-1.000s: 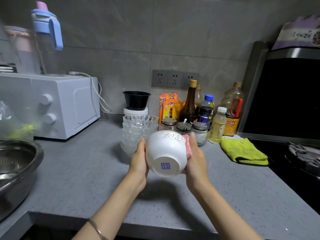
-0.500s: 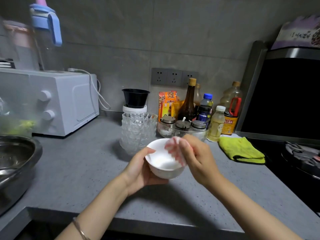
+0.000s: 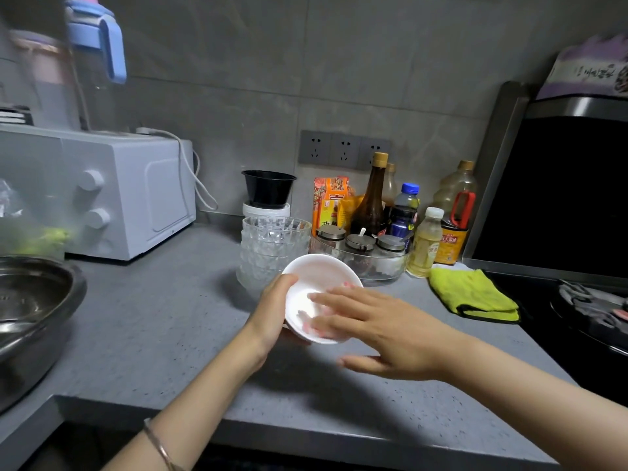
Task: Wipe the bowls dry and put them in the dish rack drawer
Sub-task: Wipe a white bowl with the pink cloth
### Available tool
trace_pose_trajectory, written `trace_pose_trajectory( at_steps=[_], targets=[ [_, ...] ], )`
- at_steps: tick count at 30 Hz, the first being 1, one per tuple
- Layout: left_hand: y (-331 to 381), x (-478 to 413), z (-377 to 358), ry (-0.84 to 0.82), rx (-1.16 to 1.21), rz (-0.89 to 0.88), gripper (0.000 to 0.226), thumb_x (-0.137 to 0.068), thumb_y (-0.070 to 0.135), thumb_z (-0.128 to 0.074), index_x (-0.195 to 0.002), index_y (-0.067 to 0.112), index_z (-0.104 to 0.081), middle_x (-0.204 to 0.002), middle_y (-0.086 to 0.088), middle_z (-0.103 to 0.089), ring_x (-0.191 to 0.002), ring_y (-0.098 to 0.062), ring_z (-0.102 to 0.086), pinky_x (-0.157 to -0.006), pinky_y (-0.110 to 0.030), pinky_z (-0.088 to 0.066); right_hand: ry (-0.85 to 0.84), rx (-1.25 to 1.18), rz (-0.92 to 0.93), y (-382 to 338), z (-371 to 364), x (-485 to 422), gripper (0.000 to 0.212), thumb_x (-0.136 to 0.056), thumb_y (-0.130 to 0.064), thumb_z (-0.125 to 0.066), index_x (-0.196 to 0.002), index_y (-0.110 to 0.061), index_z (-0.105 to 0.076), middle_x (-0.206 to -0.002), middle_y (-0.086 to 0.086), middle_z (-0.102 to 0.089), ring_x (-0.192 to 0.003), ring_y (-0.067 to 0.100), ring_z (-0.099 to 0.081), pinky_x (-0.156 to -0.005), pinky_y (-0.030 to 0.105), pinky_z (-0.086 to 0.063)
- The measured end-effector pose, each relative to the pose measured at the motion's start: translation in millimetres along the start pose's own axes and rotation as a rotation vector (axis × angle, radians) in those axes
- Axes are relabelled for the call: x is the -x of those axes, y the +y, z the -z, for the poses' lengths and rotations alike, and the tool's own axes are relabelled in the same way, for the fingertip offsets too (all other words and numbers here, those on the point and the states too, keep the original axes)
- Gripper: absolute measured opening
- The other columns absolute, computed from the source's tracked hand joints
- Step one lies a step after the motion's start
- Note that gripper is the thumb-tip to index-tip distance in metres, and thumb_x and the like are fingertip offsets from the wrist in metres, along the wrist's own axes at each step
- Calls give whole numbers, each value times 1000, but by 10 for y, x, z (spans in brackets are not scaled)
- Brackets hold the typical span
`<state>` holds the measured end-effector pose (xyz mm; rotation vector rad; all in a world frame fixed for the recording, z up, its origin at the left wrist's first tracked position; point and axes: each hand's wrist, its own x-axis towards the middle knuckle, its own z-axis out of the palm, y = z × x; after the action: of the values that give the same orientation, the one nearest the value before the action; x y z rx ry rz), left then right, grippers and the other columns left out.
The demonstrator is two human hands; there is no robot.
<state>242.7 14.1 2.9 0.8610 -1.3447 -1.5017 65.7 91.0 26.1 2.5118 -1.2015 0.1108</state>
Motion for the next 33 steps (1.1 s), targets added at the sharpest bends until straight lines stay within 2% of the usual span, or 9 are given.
trace_pose_trajectory(
  at_steps=[3,7,10,15,20,22,25,30,33],
  targets=[
    [-43,-16,-17,-28,-71,-58,28,-98,24,-36,-103,17,-62,-105,-16,-66,-97,-25,-62,-82,-33,-49,-11,176,0,10,-45,29,59,-90,-55,-39,-133,-18,-52,-146,-1,-44,-134,18,-42,-114,31,-12],
    [-76,-41,-20,-19,-73,-108,25,-98,19,-36,-97,22,-60,-100,-11,-64,-95,-22,-59,-81,-31,-48,-26,142,-17,-4,-39,25,61,-86,-50,-52,-137,-18,-48,-142,-1,-49,-129,17,-47,-113,28,-5],
    [-103,-58,-58,44,-25,-173,25,-98,15,-38,-92,24,-61,-94,-7,-63,-91,-20,-58,-79,-32,-47,-53,107,-46,-71,-96,22,67,-79,-39,-66,-138,-20,-40,-138,3,-49,-123,22,-49,-115,37,-26],
    [-160,-65,-174,106,75,-195,19,-81,29,-46,-86,22,-62,-85,-4,-63,-83,-17,-57,-73,-27,-49,226,-99,-235,-439,-282,-92,53,-68,-9,-69,-120,-11,-58,-125,7,-61,-95,28,-66,-79,34,-53],
    [-174,-53,-78,-5,-37,-100,25,-99,16,-38,-91,16,-62,-86,-3,-63,-84,-15,-57,-64,-13,-47,129,-22,-38,-123,-262,57,39,-82,-22,-65,-121,-16,-64,-128,-1,-61,-113,22,-60,-96,35,-47],
    [-156,-13,-34,-86,-102,-21,26,-99,22,-38,-91,17,-62,-88,-3,-66,-84,-16,-59,-71,-17,-48,88,145,58,47,-206,86,31,-84,-25,-63,-113,-18,-70,-120,-2,-66,-109,20,-62,-101,32,-43],
    [-107,-27,18,-159,-77,78,25,-97,29,-42,-97,18,-64,-97,-10,-70,-91,-22,-63,-84,-35,-49,43,273,76,39,-170,5,36,-62,-18,-85,-96,-17,-76,-105,-1,-72,-97,20,-69,-92,36,-50],
    [-165,-26,-43,-157,135,49,36,-77,21,-60,-113,18,-59,-97,-9,-66,-86,-19,-61,-68,-31,-51,154,174,-186,-238,-363,-175,32,-58,-14,-85,-86,-19,-72,-83,-3,-72,-71,18,-69,-53,25,-53],
    [-257,3,-138,-81,157,-26,26,-79,19,-56,-103,25,-62,-91,-2,-67,-87,-17,-61,-75,-33,-50,176,-50,-368,-378,-434,-275,12,-77,-13,-69,-86,-20,-66,-88,-3,-70,-76,21,-66,-56,32,-50]
  ],
)
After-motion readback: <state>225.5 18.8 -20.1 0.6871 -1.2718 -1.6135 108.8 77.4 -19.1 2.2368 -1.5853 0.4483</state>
